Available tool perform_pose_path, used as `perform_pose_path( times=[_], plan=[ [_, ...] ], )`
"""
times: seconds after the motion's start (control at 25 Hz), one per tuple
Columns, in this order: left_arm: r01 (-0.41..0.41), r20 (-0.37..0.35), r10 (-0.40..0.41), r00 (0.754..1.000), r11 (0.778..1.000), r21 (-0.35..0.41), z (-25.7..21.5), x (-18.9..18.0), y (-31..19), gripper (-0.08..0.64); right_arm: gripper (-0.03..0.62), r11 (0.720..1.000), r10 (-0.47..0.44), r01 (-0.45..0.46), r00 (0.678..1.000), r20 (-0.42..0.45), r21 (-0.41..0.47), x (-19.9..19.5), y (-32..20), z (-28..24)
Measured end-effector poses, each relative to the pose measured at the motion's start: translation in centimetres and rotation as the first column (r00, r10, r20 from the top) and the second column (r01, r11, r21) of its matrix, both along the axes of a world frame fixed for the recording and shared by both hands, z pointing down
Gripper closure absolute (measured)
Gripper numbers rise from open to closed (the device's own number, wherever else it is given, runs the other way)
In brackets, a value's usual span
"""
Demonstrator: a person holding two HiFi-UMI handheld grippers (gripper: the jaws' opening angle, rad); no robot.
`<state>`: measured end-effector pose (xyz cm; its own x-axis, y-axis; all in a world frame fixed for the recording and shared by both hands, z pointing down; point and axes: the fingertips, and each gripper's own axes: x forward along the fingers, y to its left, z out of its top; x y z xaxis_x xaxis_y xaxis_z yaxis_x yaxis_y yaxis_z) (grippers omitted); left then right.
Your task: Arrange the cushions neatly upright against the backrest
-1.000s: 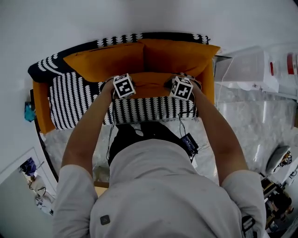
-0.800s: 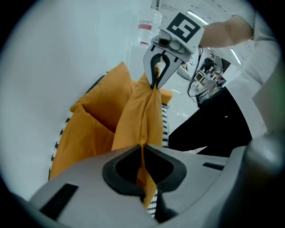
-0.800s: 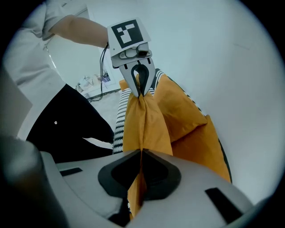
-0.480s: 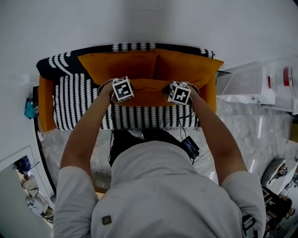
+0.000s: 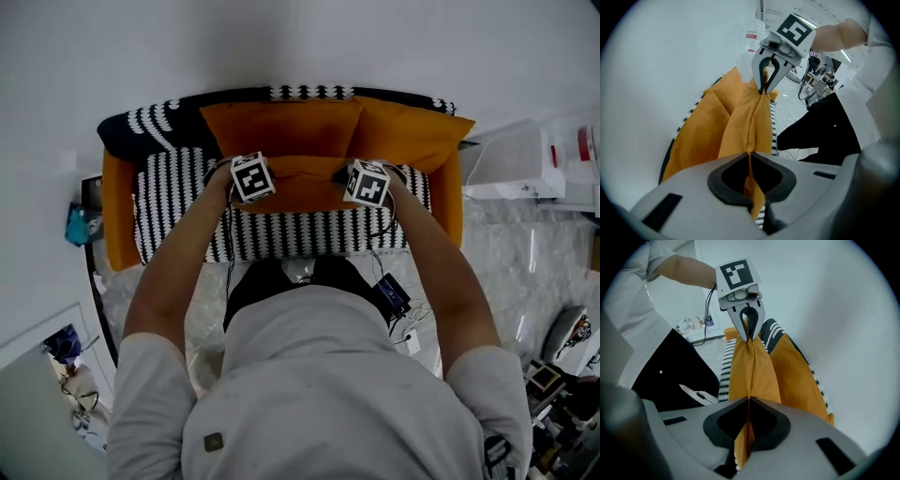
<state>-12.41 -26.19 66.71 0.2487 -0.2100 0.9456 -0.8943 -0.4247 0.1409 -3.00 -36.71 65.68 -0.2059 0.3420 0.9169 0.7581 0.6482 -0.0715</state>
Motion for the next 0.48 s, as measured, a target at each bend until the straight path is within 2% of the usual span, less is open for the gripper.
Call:
perform_pose_path(
  times=[0.24,0.36,0.48],
  plan=[
    [-0.035,0.027,0.034,0.999,0.999,0.034,-1.9,-4.1,5.6,0.537,0.563,1.0,0.017,-0.017,1.0,0.007,0.012,-4.2,6.2,-1.0],
    [-0.006,0.015,0.006,1.0,1.0,0.003,-1.8,-5.3,8.7,0.537,0.563,1.0,-0.001,0.001,1.0,0.009,0.006,-5.7,8.5,-1.2],
    [0.018,0.034,-0.019,0.999,1.0,0.011,-2.1,-6.4,10.3,0.537,0.563,1.0,-0.029,0.03,0.999,0.015,-0.005,-6.9,10.2,-1.1]
  ],
)
